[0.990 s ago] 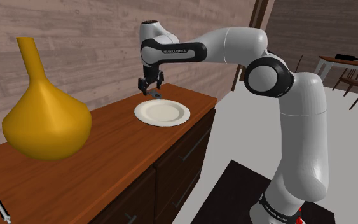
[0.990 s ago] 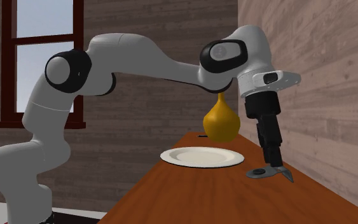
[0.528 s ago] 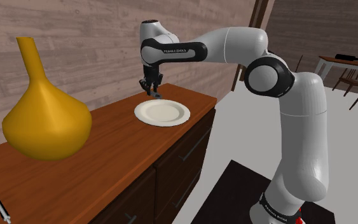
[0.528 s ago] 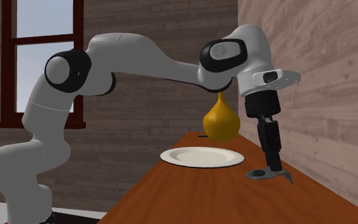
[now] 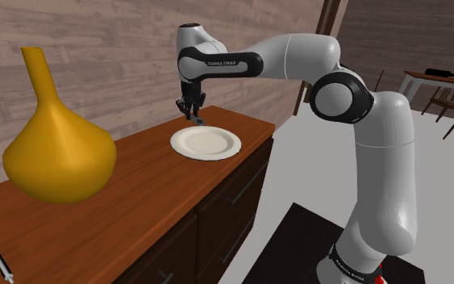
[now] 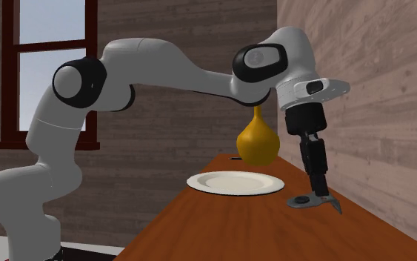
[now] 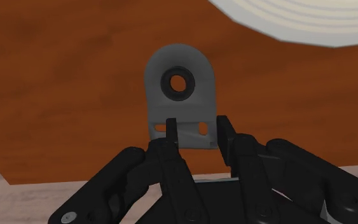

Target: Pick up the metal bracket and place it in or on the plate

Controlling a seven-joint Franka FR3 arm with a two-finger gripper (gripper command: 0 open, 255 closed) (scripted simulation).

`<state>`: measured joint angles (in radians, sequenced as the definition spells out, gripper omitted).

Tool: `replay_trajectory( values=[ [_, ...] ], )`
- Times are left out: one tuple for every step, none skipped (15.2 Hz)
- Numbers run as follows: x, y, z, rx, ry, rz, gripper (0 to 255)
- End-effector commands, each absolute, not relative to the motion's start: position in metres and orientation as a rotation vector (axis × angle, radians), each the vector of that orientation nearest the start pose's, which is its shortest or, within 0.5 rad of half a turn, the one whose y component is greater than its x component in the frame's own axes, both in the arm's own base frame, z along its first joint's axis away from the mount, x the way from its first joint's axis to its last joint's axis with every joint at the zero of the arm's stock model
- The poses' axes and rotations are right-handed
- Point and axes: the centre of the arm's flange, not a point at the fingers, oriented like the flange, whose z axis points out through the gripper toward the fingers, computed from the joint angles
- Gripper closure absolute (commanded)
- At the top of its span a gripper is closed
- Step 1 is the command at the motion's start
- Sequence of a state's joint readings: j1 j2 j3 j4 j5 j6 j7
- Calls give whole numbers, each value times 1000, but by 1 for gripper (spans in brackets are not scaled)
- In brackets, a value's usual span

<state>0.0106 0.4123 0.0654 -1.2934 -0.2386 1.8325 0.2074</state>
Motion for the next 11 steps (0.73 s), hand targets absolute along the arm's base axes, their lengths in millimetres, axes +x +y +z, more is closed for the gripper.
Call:
replay_trajectory(
  values=[
    [695, 22, 524, -3320, 157, -237, 255],
    [695, 22, 529, -3320, 157, -237, 255],
    [695, 22, 534, -3320, 157, -237, 255],
    [695, 22, 540, -3320, 157, -237, 255],
    [695, 22, 545, -3320, 157, -237, 255],
    [695, 22, 550, -3320, 157, -237, 255],
    [695, 22, 556, -3320, 157, -237, 255],
    [695, 22, 561, -3320, 157, -237, 255],
    [695, 22, 566, -3320, 157, -237, 255],
    [695, 22, 571, -3320, 157, -237, 255],
    [695, 22, 577, -3320, 157, -237, 255]
  ],
)
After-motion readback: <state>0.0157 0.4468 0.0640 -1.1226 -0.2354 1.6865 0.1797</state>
